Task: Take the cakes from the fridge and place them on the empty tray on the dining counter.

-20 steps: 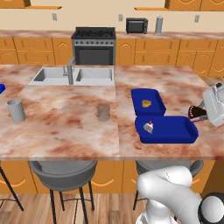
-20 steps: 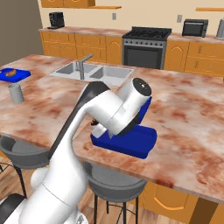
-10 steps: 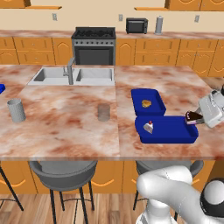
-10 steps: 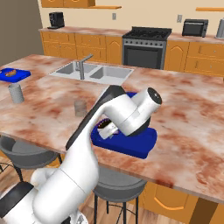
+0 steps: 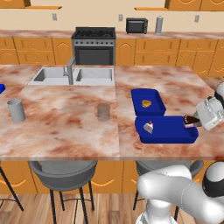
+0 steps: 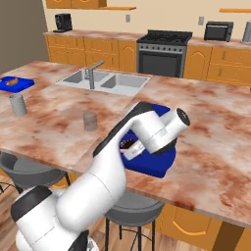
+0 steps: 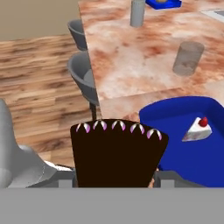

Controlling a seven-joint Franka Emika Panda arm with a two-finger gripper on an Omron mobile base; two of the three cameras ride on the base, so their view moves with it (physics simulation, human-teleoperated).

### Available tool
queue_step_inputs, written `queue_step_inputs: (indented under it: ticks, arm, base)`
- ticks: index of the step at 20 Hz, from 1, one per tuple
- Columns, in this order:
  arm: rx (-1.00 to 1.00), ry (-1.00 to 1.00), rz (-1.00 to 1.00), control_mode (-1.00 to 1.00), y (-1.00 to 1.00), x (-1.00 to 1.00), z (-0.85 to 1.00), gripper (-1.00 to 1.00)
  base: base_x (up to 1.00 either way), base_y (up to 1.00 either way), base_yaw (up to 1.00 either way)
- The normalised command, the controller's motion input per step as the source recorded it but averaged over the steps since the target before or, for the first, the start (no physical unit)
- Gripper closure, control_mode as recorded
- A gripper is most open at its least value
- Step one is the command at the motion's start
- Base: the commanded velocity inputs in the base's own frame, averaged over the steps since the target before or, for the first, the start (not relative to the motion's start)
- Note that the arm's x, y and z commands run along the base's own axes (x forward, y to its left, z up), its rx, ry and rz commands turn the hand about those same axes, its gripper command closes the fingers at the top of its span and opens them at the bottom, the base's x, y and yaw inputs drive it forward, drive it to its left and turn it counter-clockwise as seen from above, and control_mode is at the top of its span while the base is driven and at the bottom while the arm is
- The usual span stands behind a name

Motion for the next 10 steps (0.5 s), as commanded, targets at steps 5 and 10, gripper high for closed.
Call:
queue_step_inputs:
  ticks: [5, 10]
  arm:
    - [0.07, 0.0, 0.01, -1.0, -0.03, 0.68, -0.34, 1.0]
    - [0.05, 0.0, 0.02, -1.0, -0.08, 0.53, -0.33, 1.0]
  base:
    - [0.0, 0.0, 0.0]
    - [0.0, 0.0, 0.0]
